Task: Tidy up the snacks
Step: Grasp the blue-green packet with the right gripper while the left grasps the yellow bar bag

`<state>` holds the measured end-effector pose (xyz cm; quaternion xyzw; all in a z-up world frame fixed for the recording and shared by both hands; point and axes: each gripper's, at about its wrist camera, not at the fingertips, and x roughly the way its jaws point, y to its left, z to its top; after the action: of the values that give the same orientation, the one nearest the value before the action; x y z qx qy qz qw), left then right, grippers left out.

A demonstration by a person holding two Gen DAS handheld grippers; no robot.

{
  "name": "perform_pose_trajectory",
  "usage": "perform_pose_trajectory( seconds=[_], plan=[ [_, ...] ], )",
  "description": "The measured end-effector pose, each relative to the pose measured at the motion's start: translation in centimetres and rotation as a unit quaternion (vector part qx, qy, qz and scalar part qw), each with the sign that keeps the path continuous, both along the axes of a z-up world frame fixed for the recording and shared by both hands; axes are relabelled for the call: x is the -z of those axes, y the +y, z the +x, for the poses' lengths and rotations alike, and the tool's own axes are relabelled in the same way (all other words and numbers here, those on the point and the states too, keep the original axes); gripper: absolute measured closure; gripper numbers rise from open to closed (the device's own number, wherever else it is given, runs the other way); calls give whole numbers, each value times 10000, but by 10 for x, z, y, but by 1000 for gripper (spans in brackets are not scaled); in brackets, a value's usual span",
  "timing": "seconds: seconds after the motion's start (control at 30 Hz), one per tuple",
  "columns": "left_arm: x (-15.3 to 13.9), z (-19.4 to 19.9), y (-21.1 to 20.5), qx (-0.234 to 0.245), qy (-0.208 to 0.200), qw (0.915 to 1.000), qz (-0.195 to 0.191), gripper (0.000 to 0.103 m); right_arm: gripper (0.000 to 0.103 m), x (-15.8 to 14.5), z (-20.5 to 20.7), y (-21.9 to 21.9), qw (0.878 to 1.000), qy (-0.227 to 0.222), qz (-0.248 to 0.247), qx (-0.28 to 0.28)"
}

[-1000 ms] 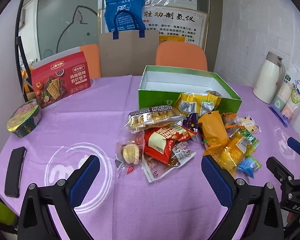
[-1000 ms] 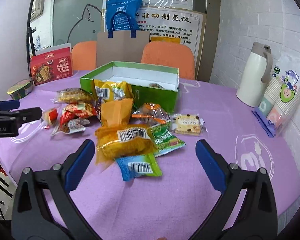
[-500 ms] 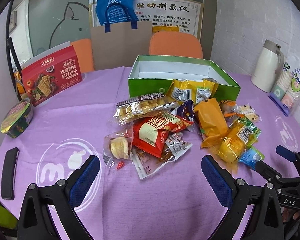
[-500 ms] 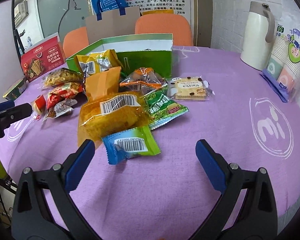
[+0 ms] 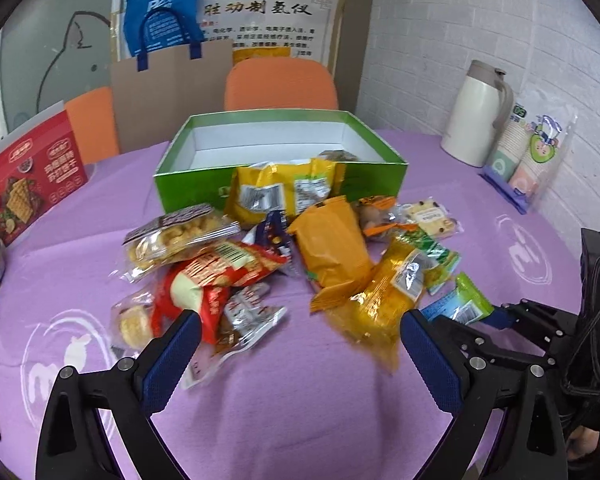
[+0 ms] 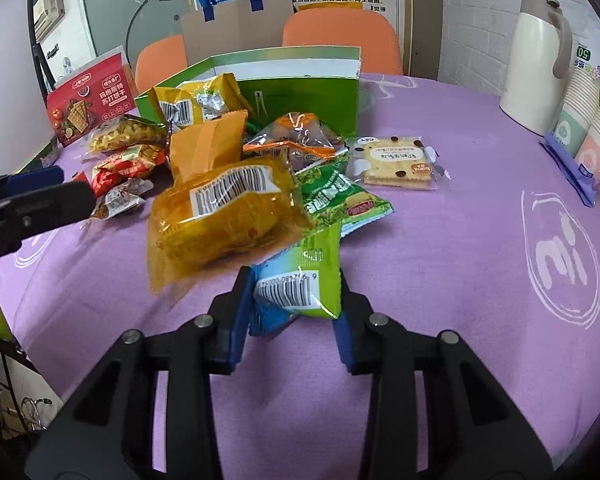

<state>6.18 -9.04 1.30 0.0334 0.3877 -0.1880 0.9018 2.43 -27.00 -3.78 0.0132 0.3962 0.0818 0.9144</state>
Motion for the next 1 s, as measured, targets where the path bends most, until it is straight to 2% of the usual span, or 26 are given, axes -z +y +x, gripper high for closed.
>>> perform_pose_trajectory(
  seconds=[0.1, 0.27, 0.3, 0.37, 0.4, 0.5, 0.7, 0.87, 0.93, 1.0],
  plan=[
    [3, 10, -24, 366, 58, 9993, 31, 13, 64, -3, -8, -12, 9999, -10, -42, 157],
    [18, 27, -54, 674, 368, 9970, 10, 17, 64, -4, -16, -27, 9992, 32, -46, 395],
    [22, 27, -57, 724, 407, 9965, 39, 29, 64, -4, -16, -29, 9991, 36, -28, 416],
    [31, 28, -60, 812, 563, 9951, 91, 44, 63, -4, -17, -31, 9990, 39, -10, 445],
    [34, 27, -60, 859, 615, 9944, 53, 50, 63, -4, -17, -31, 9990, 42, -7, 449],
    [38, 24, -53, 886, 699, 9936, -32, 57, 63, -4, -16, -28, 9991, 37, 25, 429],
    [35, -2, -20, 679, 779, 9945, -138, 60, 63, -4, -15, -14, 9997, 7, 141, 211],
    [33, -24, 20, 199, 769, 9968, -31, 61, 63, -4, -12, 2, 9997, -10, 229, -37],
    [33, -26, 31, 107, 860, 9961, -144, 60, 63, -3, -11, 7, 9997, -17, 212, -87],
    [35, -23, 34, 127, 943, 9952, -218, 52, 63, -4, -12, 11, 9998, -17, 186, -114]
  ],
)
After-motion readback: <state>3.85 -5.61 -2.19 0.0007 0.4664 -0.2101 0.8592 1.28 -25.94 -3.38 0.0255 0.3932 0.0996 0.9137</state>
